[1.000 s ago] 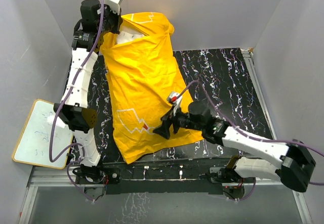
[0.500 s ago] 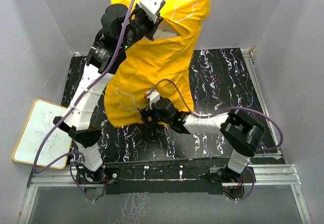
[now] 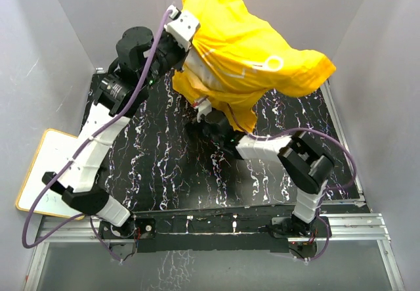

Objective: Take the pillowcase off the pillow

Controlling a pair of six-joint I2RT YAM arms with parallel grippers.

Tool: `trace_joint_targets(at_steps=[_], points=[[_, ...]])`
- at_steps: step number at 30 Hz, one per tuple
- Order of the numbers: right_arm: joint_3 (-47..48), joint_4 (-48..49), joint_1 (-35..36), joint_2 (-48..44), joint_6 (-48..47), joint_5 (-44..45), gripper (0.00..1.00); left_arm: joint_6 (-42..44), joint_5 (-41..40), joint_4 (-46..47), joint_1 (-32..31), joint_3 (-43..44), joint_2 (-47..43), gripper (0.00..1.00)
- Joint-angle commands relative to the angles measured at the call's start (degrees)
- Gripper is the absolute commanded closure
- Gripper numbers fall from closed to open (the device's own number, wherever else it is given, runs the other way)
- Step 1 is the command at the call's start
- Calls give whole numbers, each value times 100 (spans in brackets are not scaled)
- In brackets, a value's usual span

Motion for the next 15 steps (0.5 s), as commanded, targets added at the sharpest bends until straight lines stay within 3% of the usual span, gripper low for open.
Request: trace_joint_targets(at_steps=[1,5,8,15], points=[[-895,277,-79,-1121,33,-483,8,211,-652,738,-32,-775,-722,100],[-1546,129,-116,-2074,63,-643,7,279,-926,839,-31,-893,-729,100],[-1717,-127,-310,-2727,195,-871,6,339,-983,609,-32,-507,-495,100],[-1308,-220,-1569,-3463,1268,-1546,4,402,-1209,678,-31,508,-25,100]])
